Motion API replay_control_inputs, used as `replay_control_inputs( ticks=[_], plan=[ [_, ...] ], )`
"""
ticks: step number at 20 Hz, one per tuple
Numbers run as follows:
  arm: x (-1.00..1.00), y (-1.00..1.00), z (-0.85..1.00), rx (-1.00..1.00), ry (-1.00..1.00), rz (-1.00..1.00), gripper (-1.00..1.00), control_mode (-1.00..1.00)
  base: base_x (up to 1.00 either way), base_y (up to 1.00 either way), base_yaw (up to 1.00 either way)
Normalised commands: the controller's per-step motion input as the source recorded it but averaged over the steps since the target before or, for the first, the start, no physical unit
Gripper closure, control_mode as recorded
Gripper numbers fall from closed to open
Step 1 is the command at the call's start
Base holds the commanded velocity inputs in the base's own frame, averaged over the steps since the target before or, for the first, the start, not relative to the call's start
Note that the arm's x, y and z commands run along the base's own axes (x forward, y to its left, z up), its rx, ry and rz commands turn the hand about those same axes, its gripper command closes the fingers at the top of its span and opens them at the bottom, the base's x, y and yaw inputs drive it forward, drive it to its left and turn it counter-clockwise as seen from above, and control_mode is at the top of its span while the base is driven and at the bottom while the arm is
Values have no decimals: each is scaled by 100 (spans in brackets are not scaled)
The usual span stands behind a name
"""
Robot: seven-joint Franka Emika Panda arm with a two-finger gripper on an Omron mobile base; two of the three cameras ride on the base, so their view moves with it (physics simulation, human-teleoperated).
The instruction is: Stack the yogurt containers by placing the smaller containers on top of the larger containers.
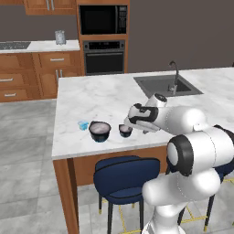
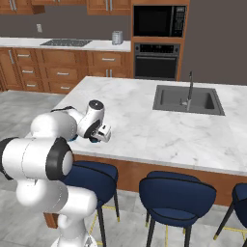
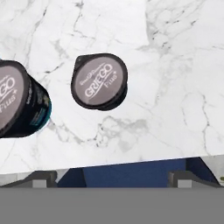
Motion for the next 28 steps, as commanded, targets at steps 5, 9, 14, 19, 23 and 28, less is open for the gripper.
replay_control_inputs(
  ticks=[5, 9, 14, 19, 23, 28],
  plan=[
    [7, 0, 0, 0, 0, 0, -100, -100, 0, 0, 0],
    [28, -1, -1, 0, 0, 0, -100, -100, 0, 0, 0],
    [24, -1, -6, 0, -1, 0, -100, -100, 0, 0, 0],
    [17, 0, -13, 0, -1, 0, -100, -100, 0, 0, 0],
    [16, 0, -16, -1, -1, 0, -100, -100, 0, 0, 0],
    [19, 0, -22, -1, -5, 0, -100, -100, 0, 0, 0]
  ],
)
